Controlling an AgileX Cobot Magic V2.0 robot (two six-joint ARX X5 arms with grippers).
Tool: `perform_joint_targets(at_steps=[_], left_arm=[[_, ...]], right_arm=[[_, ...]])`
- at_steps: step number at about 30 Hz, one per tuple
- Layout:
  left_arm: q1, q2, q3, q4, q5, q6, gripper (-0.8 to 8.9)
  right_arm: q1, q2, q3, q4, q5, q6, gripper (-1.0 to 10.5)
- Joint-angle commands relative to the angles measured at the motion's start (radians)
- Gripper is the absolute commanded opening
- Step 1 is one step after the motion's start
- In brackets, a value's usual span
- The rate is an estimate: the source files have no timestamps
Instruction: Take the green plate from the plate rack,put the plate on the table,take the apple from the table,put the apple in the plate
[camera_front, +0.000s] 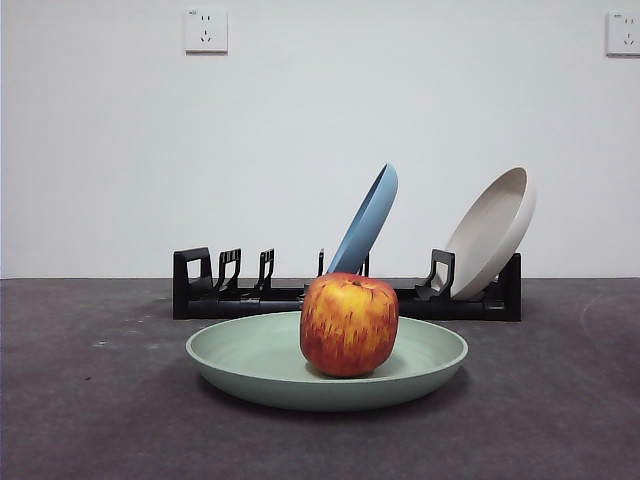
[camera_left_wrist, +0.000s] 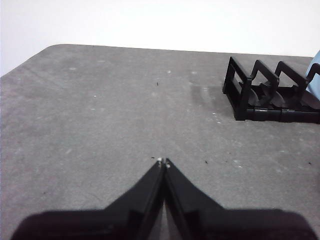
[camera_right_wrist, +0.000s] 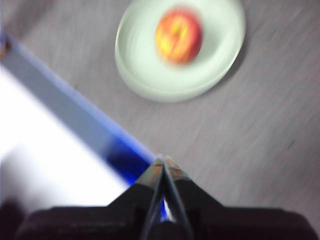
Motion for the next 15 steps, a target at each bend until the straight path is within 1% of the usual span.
perform_joint_targets(at_steps=[1, 4, 5, 8, 12, 15], left_arm=[[0.003, -0.003, -0.013, 0.005, -0.004, -0.010, -0.03], [0.003, -0.003, -0.013, 0.005, -0.004, -0.010, -0.03], [0.003, -0.003, -0.013, 0.005, -0.004, -0.010, -0.03], [0.003, -0.003, -0.013, 0.005, -0.004, -0.010, -0.03], [0.003, -0.003, -0.013, 0.005, -0.004, -0.010, -0.03], [0.003, -0.003, -0.013, 0.005, -0.004, -0.010, -0.03]], right_arm=[[-0.115, -0.053, -0.010, 0.139, -0.002, -0.041, 0.0], [-0.267, -0.125, -0.055, 0.277, -0.002, -0.034, 0.0], [-0.327, -0.152, -0.080, 0.317, -0.001, -0.040, 0.0], [-0.455, -0.222, -0.167, 0.420, 0.000, -0.065, 0.0], [-0.559, -0.329, -0.334, 0.606, -0.001, -0.060, 0.0], [-0.595, -0.413, -0.485, 0.768, 0.000, -0.049, 0.0]])
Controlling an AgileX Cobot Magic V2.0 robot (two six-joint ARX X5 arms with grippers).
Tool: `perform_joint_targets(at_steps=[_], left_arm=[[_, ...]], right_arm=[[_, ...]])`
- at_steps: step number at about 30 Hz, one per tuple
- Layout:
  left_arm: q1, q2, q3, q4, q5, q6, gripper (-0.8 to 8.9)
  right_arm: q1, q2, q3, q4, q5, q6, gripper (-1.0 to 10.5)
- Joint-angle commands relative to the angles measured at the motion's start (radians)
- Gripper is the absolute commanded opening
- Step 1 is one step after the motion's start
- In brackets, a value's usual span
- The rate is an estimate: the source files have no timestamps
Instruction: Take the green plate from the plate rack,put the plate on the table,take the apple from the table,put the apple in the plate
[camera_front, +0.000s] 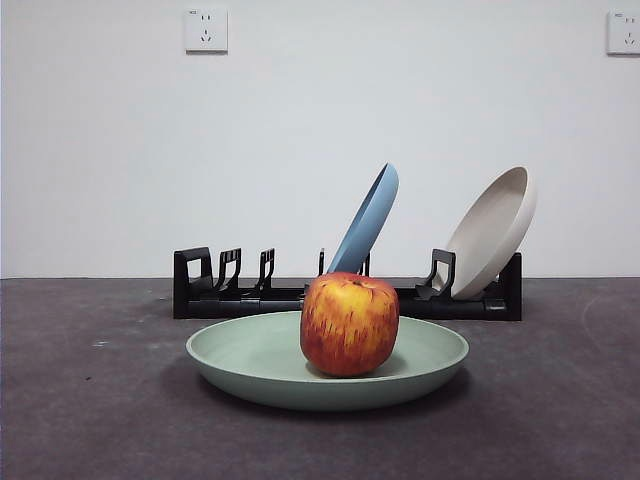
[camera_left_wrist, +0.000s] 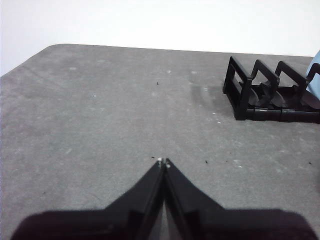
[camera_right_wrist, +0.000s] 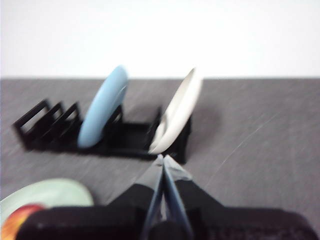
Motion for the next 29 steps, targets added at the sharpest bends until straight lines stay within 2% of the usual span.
perform_joint_targets(at_steps=[1, 5, 8, 17, 25, 29], left_arm=[[0.003, -0.003, -0.013, 0.005, -0.004, -0.010, -0.03], [0.003, -0.003, -0.013, 0.005, -0.004, -0.010, -0.03], [0.003, -0.003, -0.013, 0.005, -0.004, -0.010, -0.03], [0.003, -0.003, -0.013, 0.005, -0.004, -0.010, -0.03], [0.003, -0.003, -0.013, 0.005, -0.004, -0.010, -0.03], [0.003, -0.003, -0.013, 0.005, -0.004, -0.010, -0.03]], right_arm=[[-0.022, -0.075, -0.149, 0.150, -0.001, 0.003, 0.0], [-0.034, -0.170, -0.327, 0.304, 0.003, 0.003, 0.0], [-0.034, -0.219, -0.419, 0.353, 0.003, 0.016, 0.0], [-0.033, -0.299, -0.541, 0.340, 0.002, 0.053, 0.0], [-0.033, -0.312, -0.552, 0.227, 0.003, 0.051, 0.0], [-0.033, -0.312, -0.552, 0.232, 0.003, 0.132, 0.0]])
